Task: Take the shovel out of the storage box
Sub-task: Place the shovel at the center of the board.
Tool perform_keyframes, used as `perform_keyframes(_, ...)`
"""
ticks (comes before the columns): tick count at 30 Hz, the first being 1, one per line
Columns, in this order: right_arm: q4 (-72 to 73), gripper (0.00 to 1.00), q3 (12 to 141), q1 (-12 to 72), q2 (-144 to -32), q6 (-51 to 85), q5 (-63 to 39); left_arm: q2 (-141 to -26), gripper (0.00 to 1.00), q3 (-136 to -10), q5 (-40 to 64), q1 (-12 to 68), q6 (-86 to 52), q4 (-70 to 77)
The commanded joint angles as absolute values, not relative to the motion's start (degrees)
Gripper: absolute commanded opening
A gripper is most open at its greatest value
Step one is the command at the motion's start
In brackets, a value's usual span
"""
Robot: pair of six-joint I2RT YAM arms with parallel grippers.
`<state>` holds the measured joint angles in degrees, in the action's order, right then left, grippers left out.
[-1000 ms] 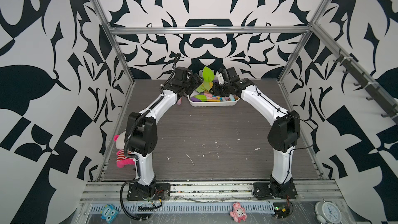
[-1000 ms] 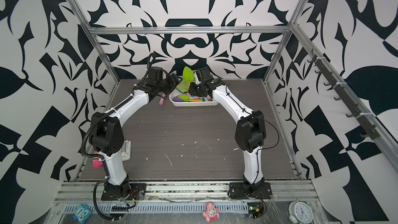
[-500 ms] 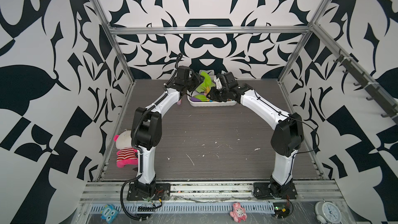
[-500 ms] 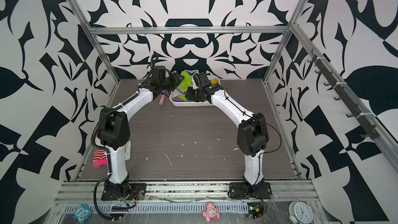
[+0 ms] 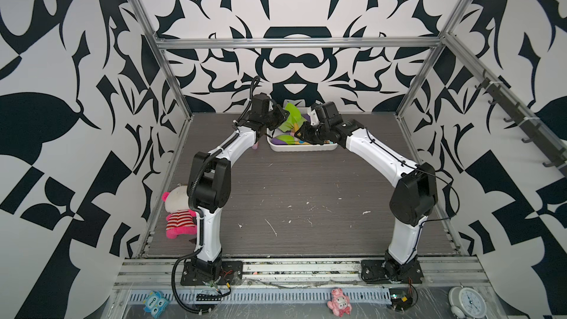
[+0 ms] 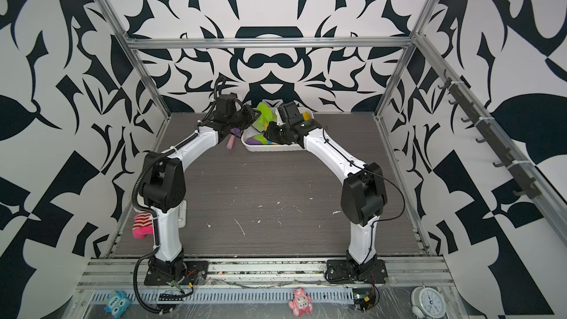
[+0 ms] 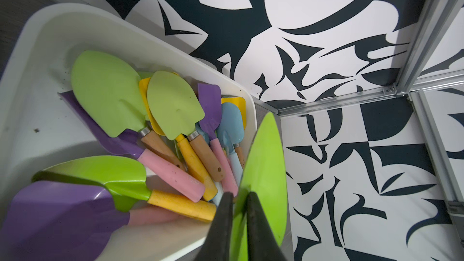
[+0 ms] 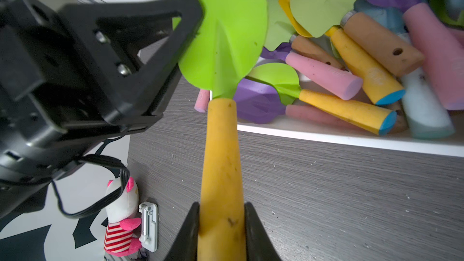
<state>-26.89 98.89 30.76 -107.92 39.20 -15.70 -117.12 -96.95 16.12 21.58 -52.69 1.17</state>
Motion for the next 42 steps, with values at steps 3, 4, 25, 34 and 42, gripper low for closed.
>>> perform_keyframes(3, -23.9, 0.03, 98.4, 31.8, -104.6, 38.0, -16.6, -116.2, 0.06, -94.2, 17.3, 21.0, -53.0, 4.6)
perform_keyframes(4, -23.9, 0.03, 98.5, 31.8, -104.6, 38.1, -16.7, -116.1, 0.05, -93.9, 17.6, 20.8, -52.9, 5.1)
perform_keyframes(25, -27.7, 0.58, 100.6, 31.8, -101.6, 33.8, -15.7, -108.4, 0.0, -88.6, 24.4, 14.8, -33.7, 1.9)
perform_keyframes(34, -34.3, 0.74, 103.2, 31.7, -100.8, 27.8, -10.6, -106.1, 0.0, -90.5, 23.0, 7.9, -20.0, -9.9)
perform_keyframes(42, -39.8, 0.78, 106.7, 31.3, -101.8, 24.5, -8.3, -110.0, 0.0, -95.8, 22.5, 2.3, -10.5, -17.7)
